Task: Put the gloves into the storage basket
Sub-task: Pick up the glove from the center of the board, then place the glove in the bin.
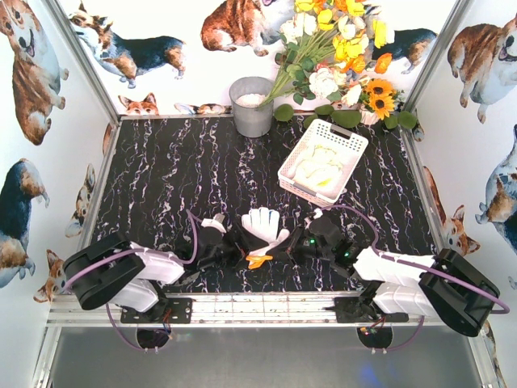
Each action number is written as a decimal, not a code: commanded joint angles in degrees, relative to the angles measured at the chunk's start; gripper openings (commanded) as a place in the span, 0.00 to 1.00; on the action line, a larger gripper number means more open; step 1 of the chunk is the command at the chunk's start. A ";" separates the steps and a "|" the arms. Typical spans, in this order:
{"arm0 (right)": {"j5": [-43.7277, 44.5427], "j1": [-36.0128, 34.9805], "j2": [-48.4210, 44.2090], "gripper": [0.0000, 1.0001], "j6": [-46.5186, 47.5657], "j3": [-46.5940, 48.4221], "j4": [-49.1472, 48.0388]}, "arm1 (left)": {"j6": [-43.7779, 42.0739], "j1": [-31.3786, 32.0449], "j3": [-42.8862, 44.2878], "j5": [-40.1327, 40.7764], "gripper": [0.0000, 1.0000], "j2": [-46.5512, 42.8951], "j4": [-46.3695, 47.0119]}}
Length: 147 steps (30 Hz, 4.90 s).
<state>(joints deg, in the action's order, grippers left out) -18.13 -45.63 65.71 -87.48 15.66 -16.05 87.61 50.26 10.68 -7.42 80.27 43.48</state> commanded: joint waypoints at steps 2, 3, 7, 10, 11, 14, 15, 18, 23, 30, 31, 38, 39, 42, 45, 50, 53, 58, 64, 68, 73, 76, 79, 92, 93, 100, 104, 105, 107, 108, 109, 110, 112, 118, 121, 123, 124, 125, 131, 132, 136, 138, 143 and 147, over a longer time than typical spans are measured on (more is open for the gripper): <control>-0.15 0.05 -1.11 0.00 -1.18 -0.20 -4.88 | 1.95 -0.34 1.81 1.31 0.88 2.34 6.07; -0.15 0.09 -1.11 0.00 -1.13 -0.26 -4.94 | 2.17 -0.34 1.82 1.56 0.86 2.36 6.30; -0.19 0.10 -0.94 0.00 -1.21 -0.36 -5.02 | 2.81 -0.34 1.49 2.87 0.74 1.77 6.97; -0.02 0.10 -0.87 0.00 -1.06 -0.37 -4.74 | 2.99 -0.34 1.23 3.94 0.63 0.36 5.20; 0.02 0.08 -0.81 0.00 -1.02 -0.37 -4.70 | 3.00 -0.34 1.02 4.47 0.60 -0.42 4.43; 0.02 0.10 -0.43 0.00 -0.95 -0.48 -4.71 | 3.09 -0.34 0.54 5.55 0.51 -2.73 2.61; 0.07 0.10 -0.30 0.00 -0.94 -0.54 -4.89 | 3.16 -0.36 0.49 5.51 0.48 -3.05 2.24; 0.18 0.08 0.22 0.00 -0.95 -0.37 -5.04 | 3.49 -0.34 0.30 5.43 0.39 -3.38 2.08; 0.49 0.08 0.73 0.00 -1.13 -0.31 -5.50 | 4.32 -0.34 0.31 4.74 0.26 -2.94 1.80; 2.91 0.10 0.64 0.31 -0.79 -0.06 -3.92 | 8.49 -0.34 -0.95 6.44 0.00 -3.25 1.37; 3.37 0.10 0.64 0.36 -0.83 0.06 -3.76 | 8.83 -0.34 -1.00 6.64 0.00 -3.44 1.30; 8.25 0.03 -0.68 0.71 -2.45 -0.36 -1.57 | 10.82 -0.34 -1.62 7.81 0.00 -5.21 0.06; 9.14 0.02 -0.75 0.72 -2.58 -0.37 -0.96 | 10.93 -0.34 -1.58 7.81 0.00 -5.47 -0.16; 11.60 0.01 -0.05 0.75 -3.25 -0.16 -1.13 | 11.30 -0.34 -1.45 7.61 0.00 -5.76 -0.44; 12.51 -0.03 2.28 0.76 -4.56 -0.30 -4.01 | 11.91 -0.34 -1.74 7.50 0.00 -5.44 0.47; 15.45 -2.33 8.49 0.75 -8.25 -0.26 -10.72 | 12.76 -0.34 -2.07 7.24 0.00 -4.57 2.71; 17.48 -3.99 13.51 0.74 -10.80 0.39 -14.19 | 13.20 -0.34 -2.29 7.13 0.00 -4.34 3.67; 19.80 -4.78 20.47 0.69 -12.98 -0.10 -21.00 | 13.79 -0.34 -2.66 7.07 0.00 -4.24 4.69; 21.02 -4.82 26.55 0.65 -13.25 -0.01 -27.06 | 15.00 -0.34 -3.50 6.64 0.00 -4.73 6.27; 21.46 -4.82 29.39 0.59 -13.03 -0.02 -30.56 | 15.38 -0.34 -3.43 6.35 0.00 -6.19 5.27; 21.32 -4.82 32.24 0.54 -12.85 0.30 -34.27 | 15.54 -0.34 -3.26 5.80 0.00 -9.59 2.40; 21.43 -4.82 33.11 0.53 -12.49 0.48 -35.89 | 15.08 -0.34 -2.95 5.51 0.00 -12.43 -1.51; 20.96 -4.82 33.69 0.48 -11.98 1.24 -36.54 | 14.98 -0.34 -3.14 5.40 0.00 -15.28 -4.61; 19.22 -3.69 23.89 0.00 -6.79 3.70 -30.12 | 12.43 -0.58 -1.37 4.36 0.00 -23.47 -13.99; 19.01 -3.31 22.36 0.00 -6.17 3.91 -28.68 | 11.55 -0.64 -0.85 4.05 0.00 -23.63 -14.43; 15.13 2.13 10.30 0.00 0.66 9.01 -14.49 | 2.39 -2.72 8.63 0.89 0.00 -23.15 -21.12; 15.58 5.27 4.53 0.00 5.26 12.81 -8.07 | -4.25 -4.71 17.86 -3.11 0.00 -17.93 -24.51; 14.42 6.65 3.57 0.00 6.29 13.74 -7.36 | -6.14 -4.99 20.64 -3.87 0.00 -16.44 -25.75; 12.12 10.11 1.57 0.00 8.86 16.04 -4.75 | -10.10 -5.65 26.44 -4.90 0.00 -13.40 -29.09; 11.16 11.48 0.46 0.00 10.28 17.36 -3.10 | -12.35 -5.76 29.36 -5.40 0.00 -11.30 -31.86; 10.16 12.93 -0.29 0.00 11.60 18.70 -1.50 | -14.24 -5.98 31.56 -5.67 0.00 -9.77 -33.77; 8.89 14.58 -0.66 0.00 12.54 19.92 -0.27 | -15.97 -6.15 35.43 -5.94 0.00 -8.24 -34.87; 6.18 18.15 -0.80 0.00 13.63 21.41 0.39 | -18.37 -6.75 39.82 -7.10 0.00 -4.48 -35.09; 0.58 27.79 0.25 0.00 18.26 24.48 1.05 | -28.62 -8.41 58.64 -11.90 0.00 10.40 -38.27; -0.25 31.29 0.99 0.00 21.31 25.99 1.04 | -33.06 -8.97 68.98 -15.25 0.00 19.14 -40.76; -1.08 34.02 1.81 0.00 22.10 26.01 -0.99 | -35.65 -9.52 75.44 -17.18 0.00 24.32 -43.04; -1.49 35.11 2.46 0.00 22.33 25.92 -2.15 | -37.15 -9.63 78.56 -17.73 0.00 26.77 -44.60; -1.77 36.06 3.17 0.00 22.54 25.84 -3.48 | -38.51 -9.73 81.64 -18.10 0.00 28.93 -46.04; -1.52 39.17 8.51 0.00 26.13 26.60 -10.00 | -43.84 -11.20 93.30 -19.70 0.00 39.16 -50.10; -1.59 39.55 9.68 0.00 26.52 26.73 -11.44 | -44.75 -11.50 94.76 -20.14 0.00 40.56 -50.63; -2.78 40.58 15.20 0.00 27.82 27.81 -18.27 | -49.53 -12.46 101.72 -21.46 0.00 46.62 -53.86; -3.92 40.78 18.15 0.00 29.17 28.89 -21.81 | -51.65 -12.79 104.82 -22.65 0.00 49.32 -54.36; -5.18 41.31 23.05 0.00 33.51 32.19 -24.93 | -54.62 -14.05 112.96 -22.74 0.00 55.42 -55.98; -4.82 41.57 25.24 0.00 38.12 34.90 -24.87 | -56.00 -14.65 115.56 -23.38 0.00 58.83 -52.37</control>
<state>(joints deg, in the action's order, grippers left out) -17.12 -3.03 91.31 -54.17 45.47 -31.62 36.16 36.71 122.98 -32.67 135.35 -12.43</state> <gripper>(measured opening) 0.094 0.036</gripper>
